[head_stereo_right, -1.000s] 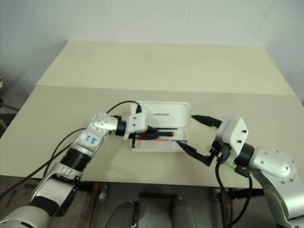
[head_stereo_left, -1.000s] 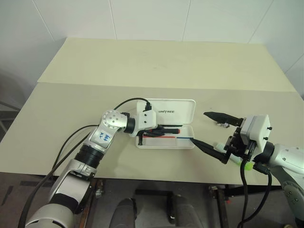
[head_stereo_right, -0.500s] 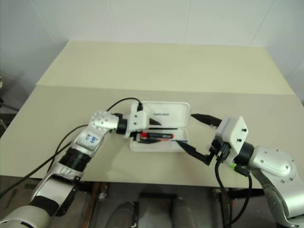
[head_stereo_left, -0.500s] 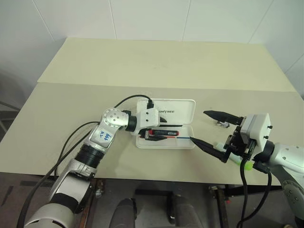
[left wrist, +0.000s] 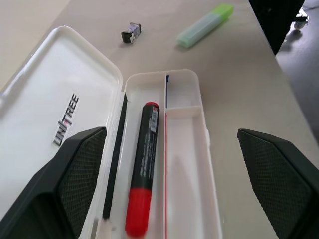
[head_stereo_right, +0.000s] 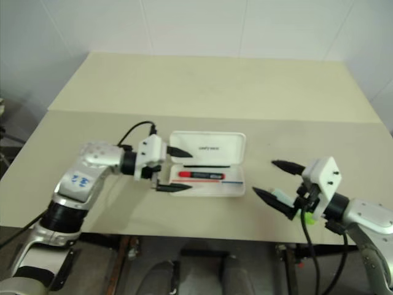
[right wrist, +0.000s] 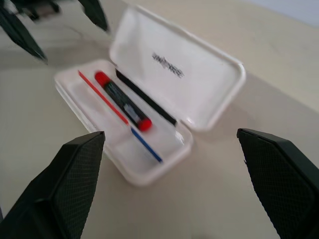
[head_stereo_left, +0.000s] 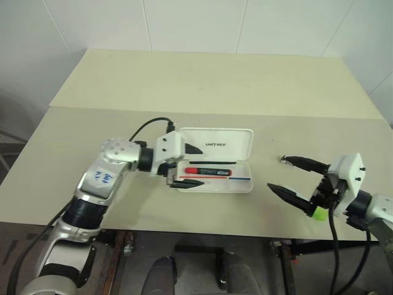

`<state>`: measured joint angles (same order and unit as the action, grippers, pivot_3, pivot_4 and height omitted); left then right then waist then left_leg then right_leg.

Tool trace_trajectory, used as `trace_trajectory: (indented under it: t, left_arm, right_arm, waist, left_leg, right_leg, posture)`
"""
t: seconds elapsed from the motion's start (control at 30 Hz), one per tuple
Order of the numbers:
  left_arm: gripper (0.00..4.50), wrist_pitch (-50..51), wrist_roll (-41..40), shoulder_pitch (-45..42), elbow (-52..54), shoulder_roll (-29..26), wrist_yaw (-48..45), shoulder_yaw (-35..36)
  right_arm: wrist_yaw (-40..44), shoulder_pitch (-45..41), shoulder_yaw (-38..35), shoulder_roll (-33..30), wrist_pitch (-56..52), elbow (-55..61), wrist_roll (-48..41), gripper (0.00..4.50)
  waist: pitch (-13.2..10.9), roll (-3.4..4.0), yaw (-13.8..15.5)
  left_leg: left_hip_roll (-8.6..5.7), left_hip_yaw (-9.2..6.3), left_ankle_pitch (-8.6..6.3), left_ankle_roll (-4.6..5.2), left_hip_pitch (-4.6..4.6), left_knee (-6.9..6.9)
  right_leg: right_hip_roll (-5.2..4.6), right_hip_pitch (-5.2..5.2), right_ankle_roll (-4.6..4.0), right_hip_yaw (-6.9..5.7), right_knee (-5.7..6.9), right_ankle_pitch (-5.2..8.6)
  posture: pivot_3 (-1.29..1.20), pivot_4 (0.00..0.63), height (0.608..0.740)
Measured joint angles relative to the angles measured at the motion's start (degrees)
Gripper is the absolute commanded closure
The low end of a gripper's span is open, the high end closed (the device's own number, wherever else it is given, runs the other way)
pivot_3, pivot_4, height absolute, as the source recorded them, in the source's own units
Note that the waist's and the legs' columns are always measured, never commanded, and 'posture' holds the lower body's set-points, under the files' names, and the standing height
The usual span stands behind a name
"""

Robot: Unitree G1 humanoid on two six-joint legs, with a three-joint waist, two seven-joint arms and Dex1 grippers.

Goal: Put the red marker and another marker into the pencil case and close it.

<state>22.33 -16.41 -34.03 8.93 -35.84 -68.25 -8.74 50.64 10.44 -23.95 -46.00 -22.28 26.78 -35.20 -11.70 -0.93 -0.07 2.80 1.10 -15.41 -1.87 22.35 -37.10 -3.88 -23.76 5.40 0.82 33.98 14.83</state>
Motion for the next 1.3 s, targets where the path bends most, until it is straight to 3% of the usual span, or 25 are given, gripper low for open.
trace_trajectory:
  t: [0.27, 0.9, 1.2, 1.23, 1.3]
  left_arm:
    - [0.02, 1.65, -6.26, 3.26, 3.85, -3.92, -2.6, 4.09]
    - [0.02, 2.17, -8.28, 3.01, 4.67, -4.42, -2.38, 4.13]
    - [0.0, 2.06, -8.28, 2.83, 4.64, -4.69, -1.98, 4.13]
    - [0.0, 2.02, -8.28, 2.83, 4.62, -4.77, -1.95, 4.13]
    - [0.0, 1.94, -8.28, 2.84, 4.6, -4.87, -1.94, 4.13]
  right_arm:
    - [6.48, 3.36, -1.65, -2.12, 3.96, -11.52, 4.43, 0.0]
    - [13.26, -4.69, 5.92, -3.21, 10.22, -29.96, 12.37, 0.0]
    - [14.3, -4.68, 6.15, -3.3, 11.08, -31.49, 13.14, 3.17]
    - [14.44, -4.7, 6.19, -3.3, 11.06, -31.47, 13.16, 3.41]
    - [14.64, -4.93, 6.35, -3.31, 11.06, -31.47, 13.29, 3.39]
  waist:
    - [-0.01, -0.01, -0.15]
    - [-0.01, -0.02, -0.27]
    - [-0.01, -0.04, -0.27]
    - [-0.01, -0.04, -0.28]
    - [-0.01, -0.04, -0.32]
  left_leg:
    - [0.0, 0.22, 0.06, 0.1, -0.1, -0.15]
    - [0.0, 0.83, 0.05, 0.09, -0.32, -0.11]
    - [0.0, 0.86, 0.05, 0.08, -0.36, -0.1]
    - [0.0, 0.87, 0.05, 0.08, -0.36, -0.1]
    - [0.0, 0.88, 0.05, 0.08, -0.36, -0.11]
  right_leg:
    - [0.01, 0.06, 0.02, 0.24, -0.06, -0.01]
    - [0.18, -0.02, 0.23, 1.11, -0.06, -0.13]
    - [0.2, -0.02, 0.24, 1.14, -0.06, -0.14]
    - [0.2, -0.02, 0.24, 1.16, -0.06, -0.14]
    - [0.2, -0.02, 0.25, 1.17, -0.06, -0.14]
  posture:
    - [0.0, 0.15, 0.74]
    - [0.0, 0.15, 0.74]
    - [0.0, 0.15, 0.74]
    - [0.0, 0.15, 0.74]
    - [0.0, 0.15, 0.74]
